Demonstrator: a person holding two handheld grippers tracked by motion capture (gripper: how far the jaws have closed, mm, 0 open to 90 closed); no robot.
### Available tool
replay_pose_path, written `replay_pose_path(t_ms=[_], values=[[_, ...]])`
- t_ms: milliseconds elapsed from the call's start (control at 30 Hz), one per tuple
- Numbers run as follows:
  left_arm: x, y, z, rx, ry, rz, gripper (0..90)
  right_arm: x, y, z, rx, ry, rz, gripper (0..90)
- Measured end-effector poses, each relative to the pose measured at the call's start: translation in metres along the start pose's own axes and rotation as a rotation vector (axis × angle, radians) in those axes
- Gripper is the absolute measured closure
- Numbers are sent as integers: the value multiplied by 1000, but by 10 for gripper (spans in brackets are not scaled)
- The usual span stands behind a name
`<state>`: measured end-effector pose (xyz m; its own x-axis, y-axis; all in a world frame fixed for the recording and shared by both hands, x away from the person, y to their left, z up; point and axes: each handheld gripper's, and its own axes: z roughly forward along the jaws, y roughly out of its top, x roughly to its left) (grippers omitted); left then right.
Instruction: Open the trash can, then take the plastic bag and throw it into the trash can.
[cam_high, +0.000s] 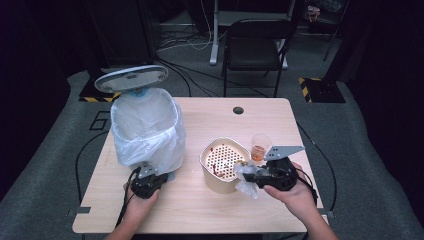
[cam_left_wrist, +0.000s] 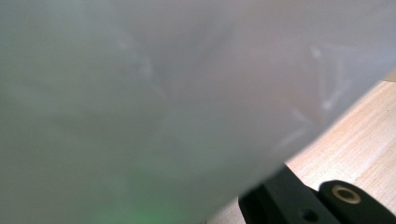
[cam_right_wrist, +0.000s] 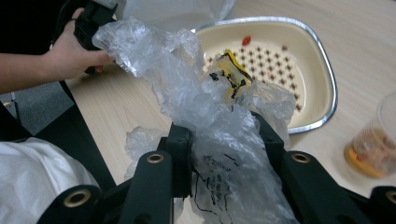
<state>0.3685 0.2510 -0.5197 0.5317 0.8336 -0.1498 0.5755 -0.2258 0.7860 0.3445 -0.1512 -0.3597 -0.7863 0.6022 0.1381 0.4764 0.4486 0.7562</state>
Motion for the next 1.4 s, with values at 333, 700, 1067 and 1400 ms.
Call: replay_pose_path(t_ms=[333, 700, 1067, 1400], values=[[0, 1, -1, 7, 0, 0, 900, 5, 48, 22, -14, 36, -74, 669], [0, 1, 0, 5, -2, 5, 900, 5, 94, 46, -53, 90, -91, 669], [0, 1, 0, 12, -5, 3, 900, 3, 121, 54, -59, 93, -113, 669], [0, 1, 0, 6, 9, -5, 900, 6, 151, 62, -57, 91, -155, 669]])
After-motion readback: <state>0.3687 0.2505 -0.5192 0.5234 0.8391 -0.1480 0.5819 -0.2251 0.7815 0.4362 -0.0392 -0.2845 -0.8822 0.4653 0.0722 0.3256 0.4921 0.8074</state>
